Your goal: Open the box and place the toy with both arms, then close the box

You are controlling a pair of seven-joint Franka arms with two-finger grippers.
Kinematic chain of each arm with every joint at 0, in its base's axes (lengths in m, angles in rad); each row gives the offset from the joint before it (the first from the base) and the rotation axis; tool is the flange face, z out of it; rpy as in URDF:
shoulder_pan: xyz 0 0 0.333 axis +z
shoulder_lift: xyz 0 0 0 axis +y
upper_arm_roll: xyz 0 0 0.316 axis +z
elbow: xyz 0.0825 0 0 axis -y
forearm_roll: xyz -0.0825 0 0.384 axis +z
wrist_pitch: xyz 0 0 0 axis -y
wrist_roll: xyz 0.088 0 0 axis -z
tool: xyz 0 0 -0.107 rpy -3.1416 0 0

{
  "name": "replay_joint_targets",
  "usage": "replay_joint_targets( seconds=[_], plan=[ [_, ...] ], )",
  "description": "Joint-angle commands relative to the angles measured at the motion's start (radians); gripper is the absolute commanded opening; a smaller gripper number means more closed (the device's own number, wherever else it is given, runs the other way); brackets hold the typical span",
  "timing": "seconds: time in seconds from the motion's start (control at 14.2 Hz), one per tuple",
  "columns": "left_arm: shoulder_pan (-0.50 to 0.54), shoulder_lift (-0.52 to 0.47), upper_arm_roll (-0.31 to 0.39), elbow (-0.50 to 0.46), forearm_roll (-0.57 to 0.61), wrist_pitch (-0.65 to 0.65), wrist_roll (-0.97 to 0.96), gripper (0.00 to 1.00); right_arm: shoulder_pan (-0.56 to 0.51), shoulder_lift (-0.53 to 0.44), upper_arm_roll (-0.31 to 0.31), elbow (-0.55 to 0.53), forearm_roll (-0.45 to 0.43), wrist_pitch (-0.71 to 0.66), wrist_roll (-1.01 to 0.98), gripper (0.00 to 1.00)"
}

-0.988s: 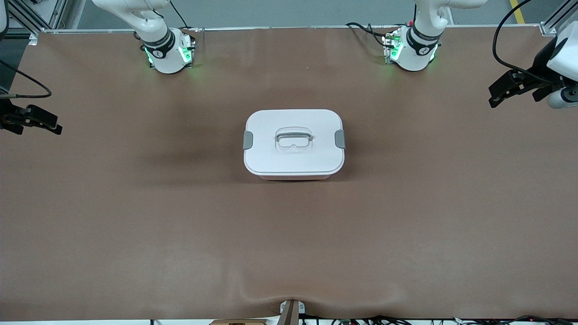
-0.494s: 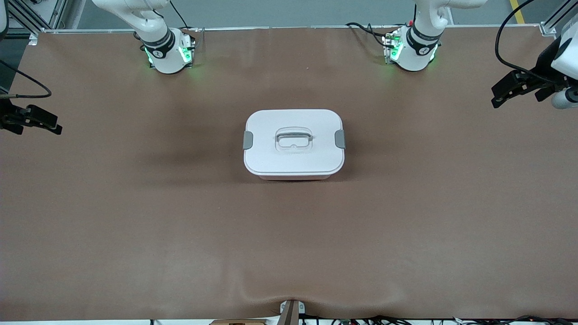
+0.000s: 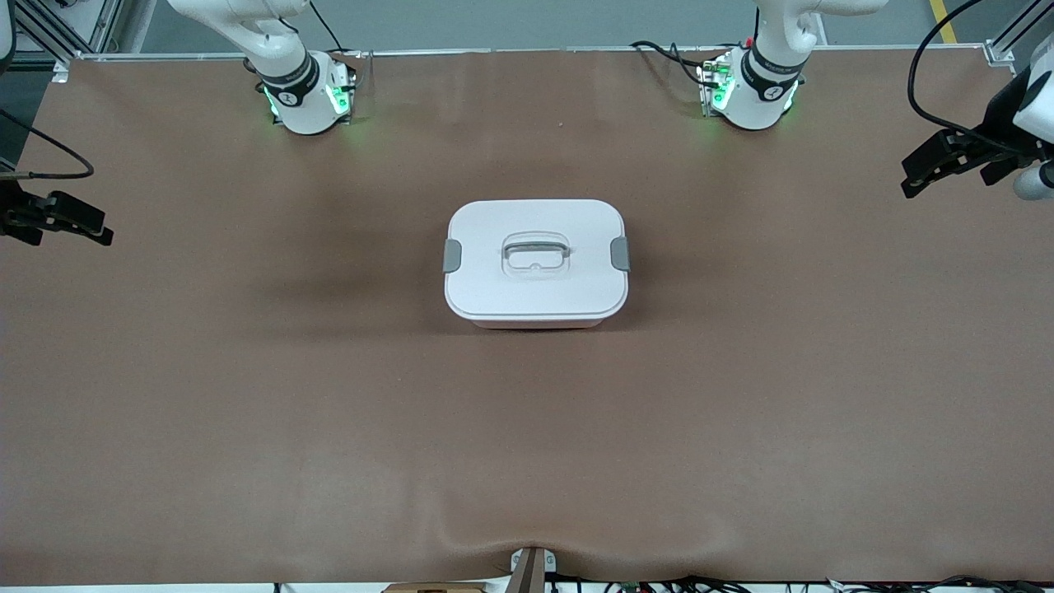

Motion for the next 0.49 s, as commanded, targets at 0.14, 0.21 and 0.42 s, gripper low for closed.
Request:
replay_joint_targets(
  seconds=[0.14,0.21,0.42],
  plan=[
    [0.007,-0.003,-0.001,0.006,-0.018,-0.025,0.027,1.0,-0.022,0.003,0.014,0.02,0.008,-0.008,-0.003,1.0],
    [0.004,-0.003,-0.003,0.006,-0.018,-0.025,0.027,1.0,-0.022,0.003,0.014,0.02,0.008,-0.008,-0.003,1.0],
    [-0.004,0.0,-0.004,0.005,-0.018,-0.025,0.024,1.0,-0.022,0.003,0.014,0.02,0.009,-0.008,-0.003,1.0]
  ],
)
